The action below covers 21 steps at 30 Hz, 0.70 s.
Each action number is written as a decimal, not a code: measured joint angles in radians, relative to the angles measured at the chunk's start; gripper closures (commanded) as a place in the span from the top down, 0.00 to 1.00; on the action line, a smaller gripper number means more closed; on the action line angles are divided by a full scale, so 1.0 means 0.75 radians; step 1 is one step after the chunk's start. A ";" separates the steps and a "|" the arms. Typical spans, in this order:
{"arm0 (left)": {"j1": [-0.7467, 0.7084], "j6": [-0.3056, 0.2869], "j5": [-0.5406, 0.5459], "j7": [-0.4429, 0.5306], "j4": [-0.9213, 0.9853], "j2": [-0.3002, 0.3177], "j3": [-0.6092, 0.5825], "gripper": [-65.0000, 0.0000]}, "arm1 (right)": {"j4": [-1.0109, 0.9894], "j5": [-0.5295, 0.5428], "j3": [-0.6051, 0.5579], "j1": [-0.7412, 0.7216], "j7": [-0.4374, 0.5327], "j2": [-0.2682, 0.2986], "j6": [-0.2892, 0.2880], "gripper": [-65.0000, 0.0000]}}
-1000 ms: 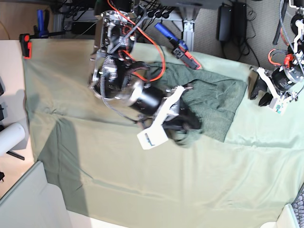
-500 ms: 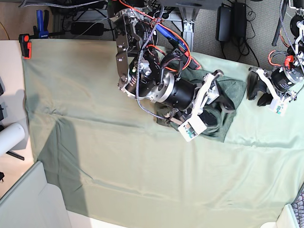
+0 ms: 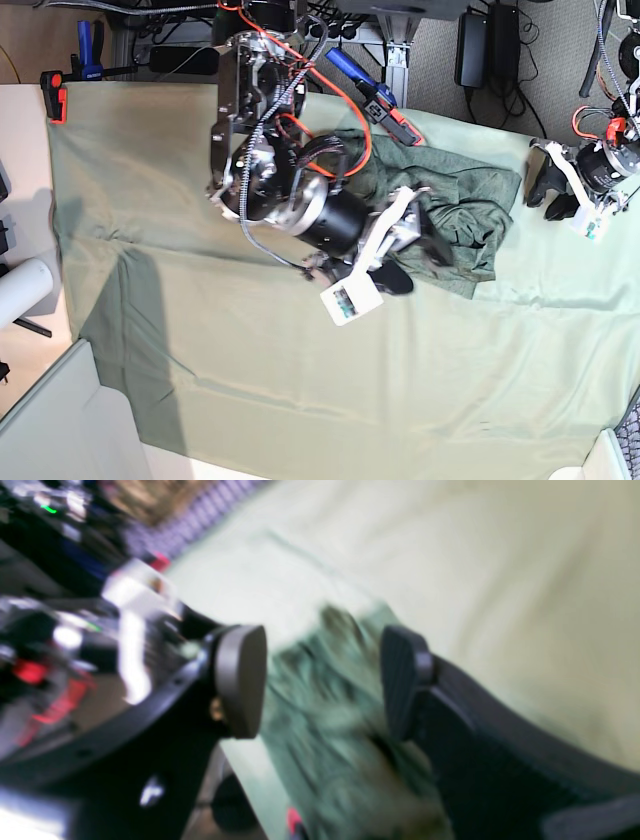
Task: Fold the T-shirt properly
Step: 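Lay the carried end onto the folded bundle and open the right gripper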
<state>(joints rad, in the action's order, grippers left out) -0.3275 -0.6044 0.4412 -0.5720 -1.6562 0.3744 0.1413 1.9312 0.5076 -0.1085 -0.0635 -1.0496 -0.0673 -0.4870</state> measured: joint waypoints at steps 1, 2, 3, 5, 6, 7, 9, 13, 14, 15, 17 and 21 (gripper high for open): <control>-0.005 -0.018 0.017 -0.001 0.001 0.010 0.000 0.39 | -0.001 0.000 0.016 0.001 -0.011 0.011 0.000 0.55; -0.008 -0.035 0.040 -0.010 0.001 0.018 0.000 0.39 | -0.001 0.001 0.029 0.003 -0.008 0.027 0.000 0.55; -0.011 -0.044 0.057 -0.010 0.001 0.023 0.000 0.39 | -0.001 0.003 0.039 0.004 -0.006 0.049 0.000 0.55; -0.011 -0.051 0.063 -0.015 0.002 0.025 0.000 0.39 | -0.001 0.001 0.040 0.009 -0.001 0.104 0.001 0.55; -0.011 -0.052 0.067 -0.020 0.002 0.025 0.000 0.39 | -0.004 0.003 0.040 0.020 0.002 0.129 0.000 0.55; -0.011 -0.052 0.073 -0.020 0.002 0.024 0.000 0.39 | -0.009 0.004 0.040 0.036 0.001 0.153 0.000 0.55; -0.011 -0.052 0.093 -0.023 0.002 0.021 0.000 0.39 | -0.022 -0.014 0.040 0.065 -0.010 0.196 0.000 0.55; -0.011 -0.053 0.102 -0.025 0.002 0.018 0.000 0.39 | -0.027 -0.034 0.038 0.081 -0.007 0.242 0.000 0.55; -0.011 -0.053 0.102 -0.024 0.002 0.018 0.000 0.39 | -0.027 -0.034 0.037 0.081 -0.007 0.246 0.000 0.55; -0.011 -0.053 0.102 -0.025 0.002 0.018 0.000 0.39 | -0.027 -0.035 0.037 0.081 -0.007 0.245 0.000 0.55; -0.011 -0.053 0.102 -0.025 0.002 0.018 0.000 0.39 | -0.027 -0.035 0.033 0.085 -0.006 0.246 0.000 0.55; -0.011 -0.053 0.102 -0.025 0.002 0.018 0.000 0.39 | -0.069 -0.039 -0.021 0.089 0.013 0.245 0.001 0.55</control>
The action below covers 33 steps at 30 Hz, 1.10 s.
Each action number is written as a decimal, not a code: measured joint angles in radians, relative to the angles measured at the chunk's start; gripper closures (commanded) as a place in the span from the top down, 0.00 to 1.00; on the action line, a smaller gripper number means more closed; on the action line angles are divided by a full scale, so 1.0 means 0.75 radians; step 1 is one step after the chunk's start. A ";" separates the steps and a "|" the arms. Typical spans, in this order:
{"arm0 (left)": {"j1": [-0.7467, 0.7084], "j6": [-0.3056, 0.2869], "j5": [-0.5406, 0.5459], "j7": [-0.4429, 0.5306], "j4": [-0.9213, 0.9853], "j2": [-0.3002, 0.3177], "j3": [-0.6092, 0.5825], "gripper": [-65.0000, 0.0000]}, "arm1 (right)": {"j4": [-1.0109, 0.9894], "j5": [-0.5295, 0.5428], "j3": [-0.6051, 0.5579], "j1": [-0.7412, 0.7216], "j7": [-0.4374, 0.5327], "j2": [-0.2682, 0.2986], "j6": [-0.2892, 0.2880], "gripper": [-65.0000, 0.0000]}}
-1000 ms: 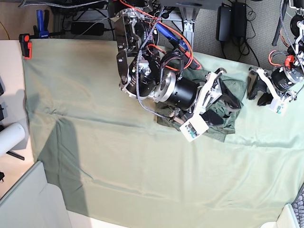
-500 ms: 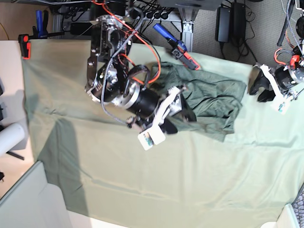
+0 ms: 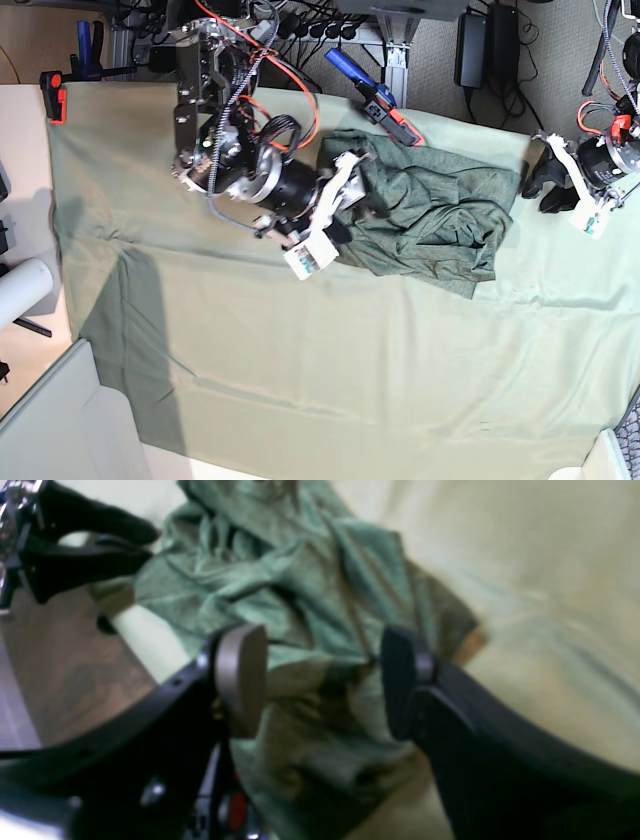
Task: Fold the T-shirt properly
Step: 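Lay the carried end onto the folded bundle and open the right gripper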
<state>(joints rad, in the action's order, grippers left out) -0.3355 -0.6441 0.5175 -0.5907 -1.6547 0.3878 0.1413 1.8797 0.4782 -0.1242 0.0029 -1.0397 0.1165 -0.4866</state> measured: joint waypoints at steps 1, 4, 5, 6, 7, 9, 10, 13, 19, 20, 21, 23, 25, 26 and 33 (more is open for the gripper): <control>0.000 -0.001 0.001 0.000 0.000 0.001 0.000 0.39 | -0.024 -0.006 -0.023 0.000 0.013 0.000 0.000 0.55; 0.000 -0.001 0.000 0.000 0.001 0.000 0.000 0.39 | -0.091 -0.028 -0.090 0.001 0.024 0.001 0.000 0.55; 0.000 -0.001 0.000 0.000 0.001 0.000 0.000 0.39 | -0.101 -0.031 -0.109 0.004 0.024 0.000 0.000 0.55; 0.000 -0.001 0.002 0.000 0.001 0.000 0.000 0.39 | -0.106 -0.029 -0.124 0.004 0.025 0.001 0.000 0.55; 0.000 -0.001 0.011 -0.002 0.001 0.001 0.000 0.39 | -0.108 -0.031 -0.136 0.004 0.026 0.000 0.000 0.52; -0.001 -0.001 0.047 -0.010 0.002 -0.001 0.009 0.39 | -0.108 -0.030 -0.149 0.004 0.033 0.000 0.000 0.39; -0.002 -0.004 0.070 -0.011 0.003 -0.001 0.022 0.39 | -0.108 -0.030 -0.150 0.004 0.034 0.000 0.000 0.29; -0.003 -0.041 0.113 -0.012 0.003 -0.004 0.097 0.39 | -0.108 -0.030 -0.149 0.004 0.034 0.000 0.000 0.00; -0.003 -0.046 0.176 -0.060 0.003 -0.004 0.251 0.39 | -0.108 0.130 -0.150 0.004 0.035 0.000 0.000 0.00; -0.003 -0.046 0.189 -0.067 0.003 -0.004 0.271 0.39 | -0.108 0.160 -0.150 0.004 0.034 0.000 0.000 0.00; -0.003 -0.046 0.201 -0.071 0.003 -0.004 0.288 0.39 | -0.108 0.182 -0.151 0.004 0.034 0.000 0.000 0.00; -0.004 -0.046 0.205 -0.082 0.003 -0.004 0.317 0.39 | -0.108 0.202 -0.169 0.004 0.034 0.000 -0.001 0.00; -0.003 -0.046 0.205 -0.086 0.003 -0.004 0.336 0.39 | -0.108 0.210 -0.215 0.003 0.034 0.001 -0.001 0.00; -0.003 -0.046 0.205 -0.086 0.003 -0.004 0.343 0.39 | -0.108 0.210 -0.249 0.003 0.034 0.002 -0.001 0.00; -0.003 -0.046 0.216 -0.090 0.003 -0.004 0.355 0.39 | -0.108 0.156 -0.518 0.000 0.038 0.003 -0.001 0.00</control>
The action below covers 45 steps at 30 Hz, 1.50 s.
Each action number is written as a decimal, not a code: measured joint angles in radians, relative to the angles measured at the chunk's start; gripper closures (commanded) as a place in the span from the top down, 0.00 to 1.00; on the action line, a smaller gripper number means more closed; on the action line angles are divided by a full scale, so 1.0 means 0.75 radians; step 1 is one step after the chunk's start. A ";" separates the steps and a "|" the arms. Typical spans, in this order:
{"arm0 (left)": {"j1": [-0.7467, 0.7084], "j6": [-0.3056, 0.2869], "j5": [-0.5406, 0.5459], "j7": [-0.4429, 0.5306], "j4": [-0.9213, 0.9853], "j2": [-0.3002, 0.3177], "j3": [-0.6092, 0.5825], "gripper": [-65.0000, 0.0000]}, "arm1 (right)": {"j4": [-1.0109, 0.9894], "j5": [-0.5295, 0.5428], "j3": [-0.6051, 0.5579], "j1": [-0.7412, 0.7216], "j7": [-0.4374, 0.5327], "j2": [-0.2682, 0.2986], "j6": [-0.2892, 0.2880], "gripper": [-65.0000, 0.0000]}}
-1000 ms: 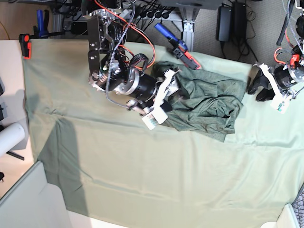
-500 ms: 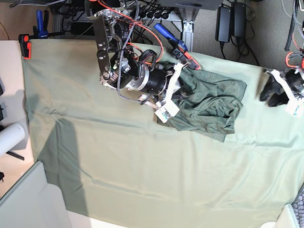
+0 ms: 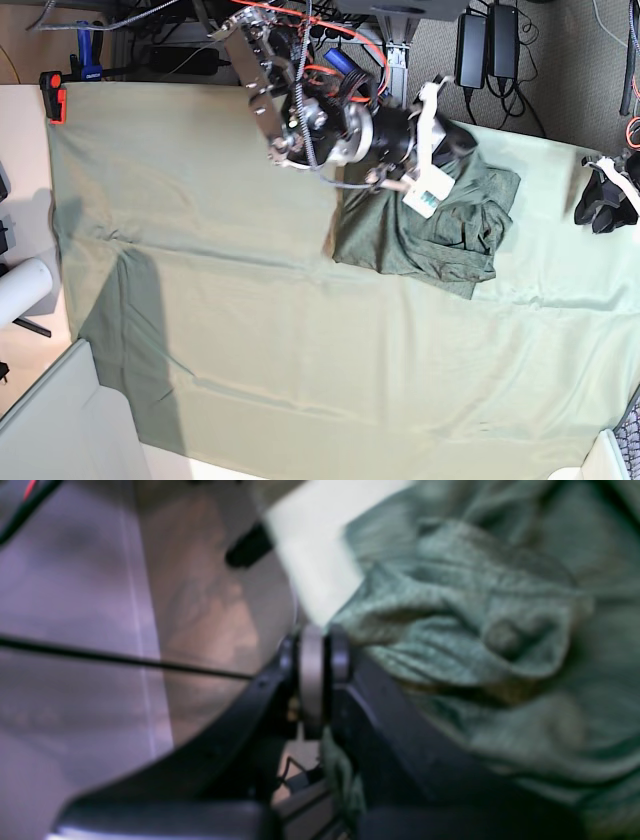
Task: Fold the T-shirt properly
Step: 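Lay the carried end onto the folded bundle and open the right gripper, then move the right gripper to the bundle's side and lower the left gripper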
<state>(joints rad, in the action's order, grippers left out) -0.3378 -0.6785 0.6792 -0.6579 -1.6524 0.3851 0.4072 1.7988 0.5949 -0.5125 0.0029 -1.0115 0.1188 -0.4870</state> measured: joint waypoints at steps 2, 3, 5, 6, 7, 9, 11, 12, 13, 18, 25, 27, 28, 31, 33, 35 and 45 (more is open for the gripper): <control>0.000 0.000 0.000 0.000 0.000 0.000 0.000 0.39 | -0.001 -0.042 -0.042 0.000 0.002 0.000 0.000 0.00; 0.000 0.000 -0.001 0.000 0.000 -0.001 0.000 0.39 | 0.000 -0.050 -0.053 0.000 0.002 0.000 0.000 0.00; 0.000 0.000 0.000 0.000 0.000 0.000 0.000 0.39 | 0.000 -0.062 -0.060 -0.001 0.002 0.000 0.000 0.00; 0.000 0.000 0.000 0.000 0.000 0.000 0.000 0.39 | 0.000 -0.064 -0.060 -0.001 0.002 0.000 0.000 0.00; 0.000 0.000 0.000 0.000 0.000 0.000 0.000 0.39 | -0.001 -0.068 -0.060 -0.004 0.002 0.000 0.000 0.00; 0.000 0.000 0.000 0.000 0.000 0.000 0.000 0.39 | 0.000 -0.068 -0.060 -0.020 0.002 0.000 0.000 0.03; 0.000 0.000 0.003 0.000 0.000 -0.001 0.000 0.39 | 0.000 -0.072 -0.060 -0.046 0.002 0.000 0.000 0.23; 0.000 0.000 0.006 0.000 0.000 0.000 0.000 0.39 | 0.000 -0.072 -0.060 -0.061 0.002 0.000 0.000 0.31; 0.000 0.000 0.014 0.000 0.000 0.000 0.000 0.39 | 0.000 -0.072 -0.060 -0.077 0.003 -0.001 0.000 0.36; 0.000 0.000 0.028 -0.021 -0.005 0.000 0.000 0.34 | 0.000 -0.152 -0.039 -0.178 0.007 -0.005 0.001 0.38; -0.109 -0.011 0.129 -0.192 -0.365 0.001 -0.017 0.20 | -0.007 -0.337 0.270 -0.282 0.253 -0.053 0.002 0.34; -0.148 -0.014 0.123 -0.194 -0.499 0.001 -0.031 0.20 | -0.032 -0.350 0.371 -0.315 0.251 -0.068 0.001 0.24; -0.161 -0.014 0.124 -0.192 -0.554 0.001 -0.037 0.20 | -0.048 -0.345 0.402 -0.335 0.246 -0.070 0.001 0.21; -0.196 -0.018 0.129 -0.187 -0.624 0.001 -0.055 0.20 | -0.101 -0.221 0.422 -0.378 0.191 -0.070 0.001 0.21; -0.204 -0.019 0.121 -0.191 -0.623 0.000 -0.066 0.20 | -0.125 -0.195 0.388 -0.373 0.179 -0.078 0.001 0.21; -0.202 -0.019 0.120 -0.190 -0.622 -0.004 -0.070 0.20 | -0.140 -0.230 0.357 -0.362 0.170 -0.086 0.000 0.21; -0.233 -0.018 0.055 -0.153 -0.622 -0.030 -0.221 0.03 | -0.294 -0.422 0.360 -0.365 0.370 -0.087 0.001 0.00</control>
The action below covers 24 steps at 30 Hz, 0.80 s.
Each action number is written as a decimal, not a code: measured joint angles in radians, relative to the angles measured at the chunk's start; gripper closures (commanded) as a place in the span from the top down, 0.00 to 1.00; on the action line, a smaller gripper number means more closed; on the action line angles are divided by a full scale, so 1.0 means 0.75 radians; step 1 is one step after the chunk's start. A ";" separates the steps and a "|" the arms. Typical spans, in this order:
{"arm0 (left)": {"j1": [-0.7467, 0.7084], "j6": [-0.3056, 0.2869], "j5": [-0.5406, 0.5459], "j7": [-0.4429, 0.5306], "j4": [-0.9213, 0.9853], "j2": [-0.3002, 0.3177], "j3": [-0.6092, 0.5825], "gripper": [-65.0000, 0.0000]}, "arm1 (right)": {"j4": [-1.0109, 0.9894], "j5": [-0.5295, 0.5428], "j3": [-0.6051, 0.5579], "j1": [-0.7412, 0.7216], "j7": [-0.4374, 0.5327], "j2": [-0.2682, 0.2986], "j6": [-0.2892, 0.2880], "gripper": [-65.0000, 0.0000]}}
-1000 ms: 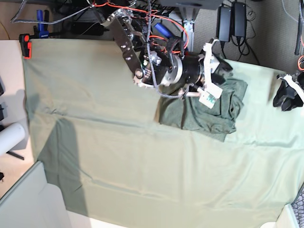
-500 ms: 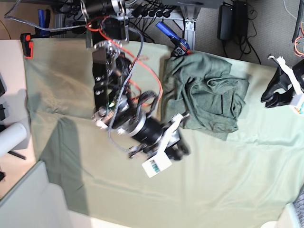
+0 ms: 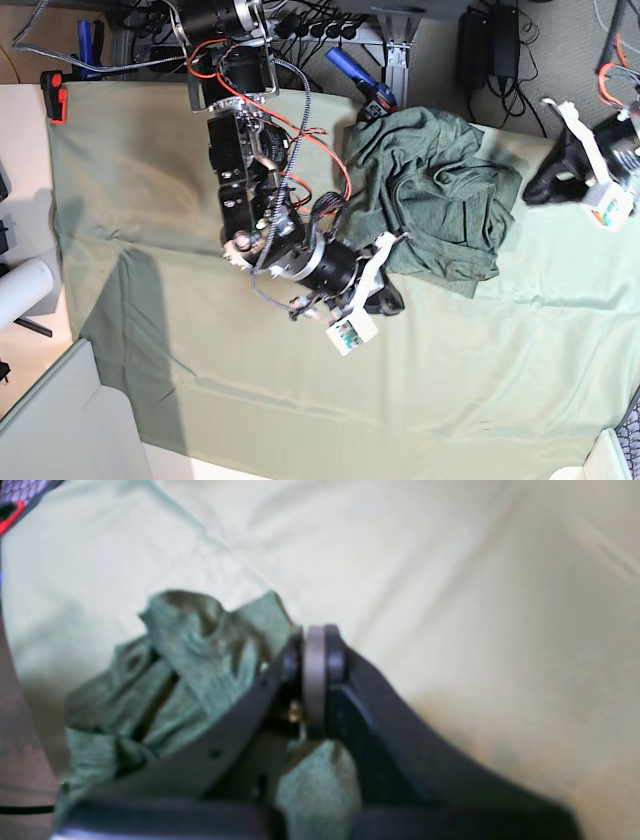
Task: Fold the T-shirt properly
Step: 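Move the right gripper to the bundle's side and lower the left gripper, then grasp the bundle's sides with both grippers and press them inward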
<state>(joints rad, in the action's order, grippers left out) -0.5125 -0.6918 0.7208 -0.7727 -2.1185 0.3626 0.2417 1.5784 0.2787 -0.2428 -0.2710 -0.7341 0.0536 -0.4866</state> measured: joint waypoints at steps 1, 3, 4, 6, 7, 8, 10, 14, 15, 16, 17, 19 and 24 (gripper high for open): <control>-0.002 0.001 -0.074 0.013 0.001 -0.019 -0.051 0.03 | -0.028 -0.024 -0.002 -0.001 0.032 -0.003 0.000 0.00; -0.004 0.000 -0.224 0.076 0.001 -0.050 -0.165 0.03 | -0.099 -0.052 -0.004 -0.018 0.057 -0.002 -0.001 0.00; -0.003 -0.001 -0.288 0.121 0.001 -0.060 -0.218 0.03 | -0.139 -0.053 -0.004 -0.037 0.058 -0.002 -0.001 0.00; -0.002 -0.002 -0.384 0.154 0.001 -0.069 -0.308 0.03 | -0.214 -0.063 -0.003 -0.078 0.057 -0.001 -0.001 0.00; 0.001 -0.002 -0.407 0.153 0.002 -0.074 -0.344 0.03 | -0.246 -0.061 -0.002 -0.101 0.059 0.001 -0.001 0.00; -0.001 -0.002 -0.402 0.154 0.003 -0.076 -0.375 0.03 | -0.276 -0.057 -0.002 -0.123 0.063 0.001 -0.001 0.00; -0.003 -0.002 -0.401 0.153 0.007 -0.077 -0.423 0.03 | -0.335 -0.051 -0.002 -0.162 0.067 -0.002 -0.001 0.00; -0.003 -0.001 -0.412 0.175 0.008 -0.076 -0.434 0.03 | -0.373 -0.049 -0.003 -0.190 0.066 -0.002 -0.001 0.00; -0.003 -0.001 -0.413 0.175 0.010 -0.076 -0.434 0.03 | -0.374 -0.049 -0.002 -0.190 0.066 -0.002 -0.001 0.00; -0.003 -0.001 -0.411 0.181 0.014 -0.076 -0.434 0.03 | -0.374 -0.049 -0.002 -0.190 0.066 -0.002 -0.001 0.00; -0.003 -0.001 -0.411 0.193 0.025 -0.076 -0.434 0.03 | -0.378 -0.046 -0.003 -0.190 0.066 -0.002 -0.001 0.00; 0.012 -0.002 -0.409 0.200 0.073 -0.077 -0.434 0.03 | -0.386 -0.011 -0.003 -0.189 0.066 -0.002 -0.001 0.00; 0.100 -0.001 -0.415 0.237 0.249 -0.076 -0.434 0.03 | -0.386 0.013 -0.005 -0.189 0.039 -0.006 -0.001 0.00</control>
<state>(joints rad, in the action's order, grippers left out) -0.4374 -0.6926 0.4095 -0.5949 -1.9320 0.3054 -0.0841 1.2892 0.2882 -0.2462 -0.4129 -0.7052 0.0494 -0.4870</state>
